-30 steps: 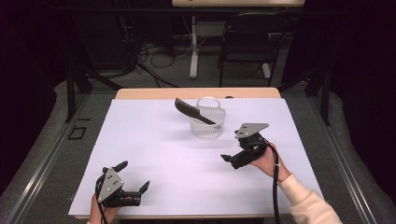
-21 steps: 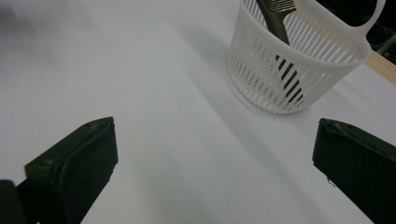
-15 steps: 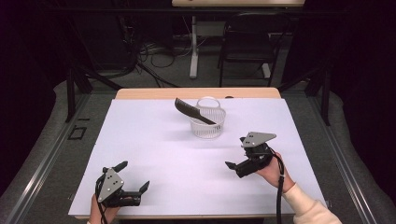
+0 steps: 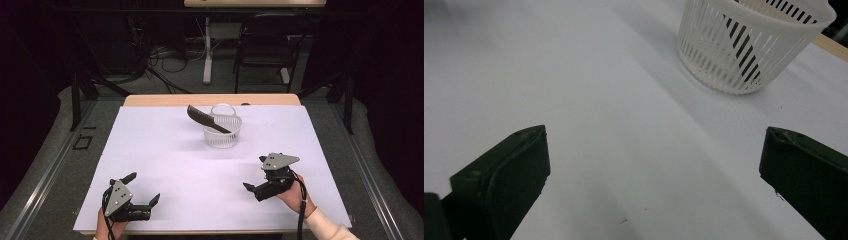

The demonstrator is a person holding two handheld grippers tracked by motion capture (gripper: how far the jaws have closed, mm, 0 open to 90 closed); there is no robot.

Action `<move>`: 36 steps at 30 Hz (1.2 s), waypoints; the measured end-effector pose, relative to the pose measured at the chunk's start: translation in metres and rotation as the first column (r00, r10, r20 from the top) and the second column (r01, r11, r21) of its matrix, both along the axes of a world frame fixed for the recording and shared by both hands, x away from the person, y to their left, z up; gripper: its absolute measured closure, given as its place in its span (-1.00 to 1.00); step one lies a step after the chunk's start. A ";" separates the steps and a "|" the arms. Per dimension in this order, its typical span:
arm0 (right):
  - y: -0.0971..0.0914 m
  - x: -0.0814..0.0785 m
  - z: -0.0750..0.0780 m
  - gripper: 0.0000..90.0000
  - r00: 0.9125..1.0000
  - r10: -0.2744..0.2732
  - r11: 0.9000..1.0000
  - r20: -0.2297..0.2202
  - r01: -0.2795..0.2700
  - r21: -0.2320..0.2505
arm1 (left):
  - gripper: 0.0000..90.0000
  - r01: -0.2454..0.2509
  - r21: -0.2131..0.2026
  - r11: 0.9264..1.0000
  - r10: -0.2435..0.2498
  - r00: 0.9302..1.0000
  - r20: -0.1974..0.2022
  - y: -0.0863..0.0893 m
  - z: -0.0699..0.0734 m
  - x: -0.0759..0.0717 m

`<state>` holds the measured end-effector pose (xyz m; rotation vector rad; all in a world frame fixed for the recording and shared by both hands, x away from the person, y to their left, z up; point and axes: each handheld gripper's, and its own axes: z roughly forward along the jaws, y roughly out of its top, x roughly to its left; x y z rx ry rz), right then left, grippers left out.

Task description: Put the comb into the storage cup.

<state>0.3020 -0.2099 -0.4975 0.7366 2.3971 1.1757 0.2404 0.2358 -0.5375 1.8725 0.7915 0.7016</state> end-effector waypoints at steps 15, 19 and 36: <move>-0.011 -0.018 -0.014 -1.00 1.000 -0.023 1.000 0.003 0.023 0.006 | -0.99 0.002 0.003 1.000 -0.002 1.000 -0.001 0.000 0.000 0.000; -0.015 -0.021 -0.015 -1.00 0.999 -0.035 0.999 0.016 0.035 0.013 | -0.99 0.002 0.000 1.000 -0.002 1.000 -0.003 0.000 0.000 0.000; -0.024 -0.036 -0.018 -1.00 0.997 -0.062 0.998 0.035 0.062 0.016 | -0.99 0.003 0.001 1.000 -0.003 1.000 -0.002 0.000 0.000 0.000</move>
